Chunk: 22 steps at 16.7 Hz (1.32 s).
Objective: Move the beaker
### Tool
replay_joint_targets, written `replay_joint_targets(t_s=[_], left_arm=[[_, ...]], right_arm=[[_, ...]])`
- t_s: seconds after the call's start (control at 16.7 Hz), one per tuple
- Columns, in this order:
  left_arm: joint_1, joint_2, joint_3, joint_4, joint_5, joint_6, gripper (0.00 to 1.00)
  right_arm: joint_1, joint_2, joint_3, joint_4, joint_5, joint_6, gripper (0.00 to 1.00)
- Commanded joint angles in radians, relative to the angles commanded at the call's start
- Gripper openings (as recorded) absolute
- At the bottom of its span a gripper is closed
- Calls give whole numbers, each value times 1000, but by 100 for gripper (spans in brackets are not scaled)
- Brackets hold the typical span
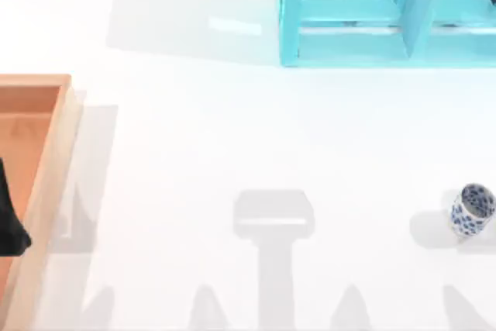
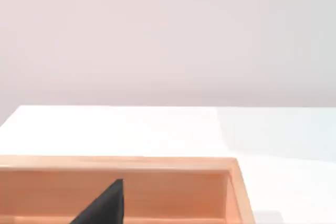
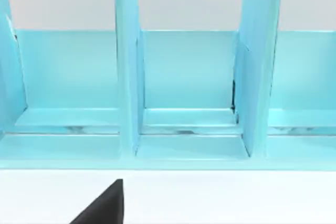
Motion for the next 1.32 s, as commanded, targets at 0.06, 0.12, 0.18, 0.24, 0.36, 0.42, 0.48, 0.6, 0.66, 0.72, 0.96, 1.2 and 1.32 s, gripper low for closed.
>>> replay_joint_targets(t_s=[0.06, 0.12, 0.18, 0.24, 0.36, 0.42, 0.48, 0.6, 0.66, 0.72, 0.96, 1.2, 1.32], left_arm=[[0, 0, 0, 0, 0, 0, 100], [0, 0, 0, 0, 0, 0, 100], [0, 0, 0, 0, 0, 0, 100], [0, 0, 0, 0, 0, 0, 100], [0, 0, 0, 0, 0, 0, 100], [0, 0, 0, 0, 0, 0, 100], [0, 0, 0, 0, 0, 0, 100], [0, 0, 0, 0, 0, 0, 100], [0, 0, 0, 0, 0, 0, 100], [0, 0, 0, 0, 0, 0, 100], [0, 0, 0, 0, 0, 0, 100], [0, 0, 0, 0, 0, 0, 100], [0, 0, 0, 0, 0, 0, 100]], right_arm=[[0, 0, 0, 0, 0, 0, 100], [0, 1, 1, -1, 0, 0, 100], [1, 11, 11, -11, 0, 2, 100], [4, 33, 32, -32, 0, 4, 100], [13, 108, 103, -100, 0, 14, 100], [19, 161, 151, -145, 0, 20, 100], [25, 225, 207, -196, 0, 27, 100], [40, 380, 335, -313, 0, 43, 100], [48, 468, 406, -377, 0, 52, 100], [57, 561, 479, -444, 0, 61, 100], [92, 956, 785, -723, 0, 99, 100], [125, 1324, 1066, -978, 0, 134, 100], [138, 1473, 1181, -1082, 0, 148, 100]])
